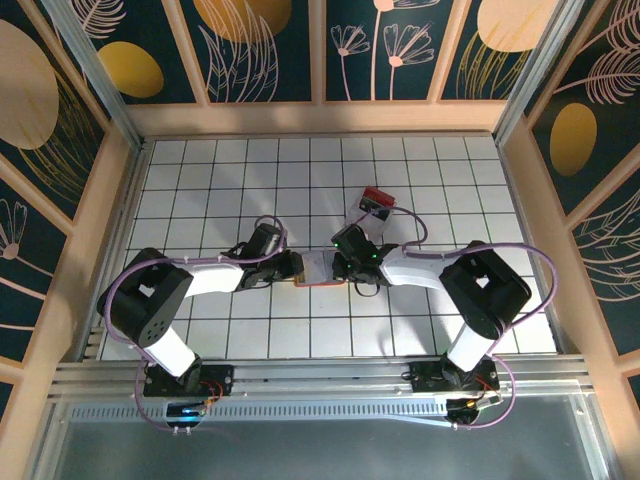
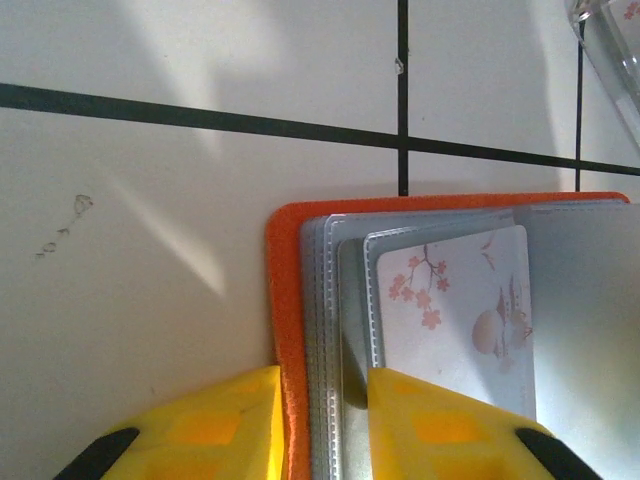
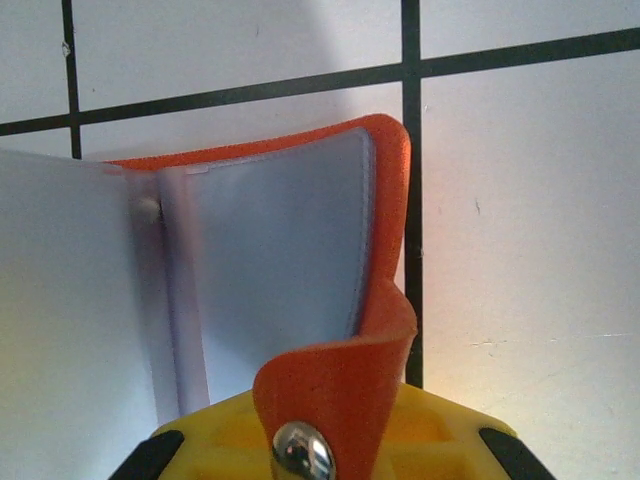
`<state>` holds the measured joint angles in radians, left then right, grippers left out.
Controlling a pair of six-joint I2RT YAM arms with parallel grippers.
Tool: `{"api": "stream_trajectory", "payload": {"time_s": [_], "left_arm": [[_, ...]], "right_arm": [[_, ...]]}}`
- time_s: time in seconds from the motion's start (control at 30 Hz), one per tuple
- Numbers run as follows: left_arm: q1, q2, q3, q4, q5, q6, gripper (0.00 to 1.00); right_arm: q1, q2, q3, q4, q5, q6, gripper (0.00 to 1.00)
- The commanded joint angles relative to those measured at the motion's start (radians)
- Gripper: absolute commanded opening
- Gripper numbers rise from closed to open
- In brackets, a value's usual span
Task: Take the credit cards out of the card holder
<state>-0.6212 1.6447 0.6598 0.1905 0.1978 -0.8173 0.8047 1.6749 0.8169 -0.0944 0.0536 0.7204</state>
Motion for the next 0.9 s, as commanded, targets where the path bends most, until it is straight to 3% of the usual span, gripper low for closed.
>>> {"api": "stream_trajectory", "payload": {"time_s": [0.0,0.4,0.67,0.87], "left_arm": [[-0.011,0.027,0.007,0.046,0.037,-0.008,0.25],[-0.011,0.039,0.01,0.02,0.008,-0.005,0.26],[-0.011,0.036,0.011,0.014,0.002,-0.002,0.26],[-0.011,0.036,0.009,0.017,0.002,-0.002,0.25]], "right_arm": [[0.002,0.03,0.002,-0.049,-0.01,0.01,0.15],[0.025,-0.147,0.103,-0.248,0.114,0.001,0.29],[0.105,-0.151,0.274,-0.38,0.261,0.022,0.36],[0.122,-0.08,0.323,-0.297,0.197,-0.014,0.45]]}}
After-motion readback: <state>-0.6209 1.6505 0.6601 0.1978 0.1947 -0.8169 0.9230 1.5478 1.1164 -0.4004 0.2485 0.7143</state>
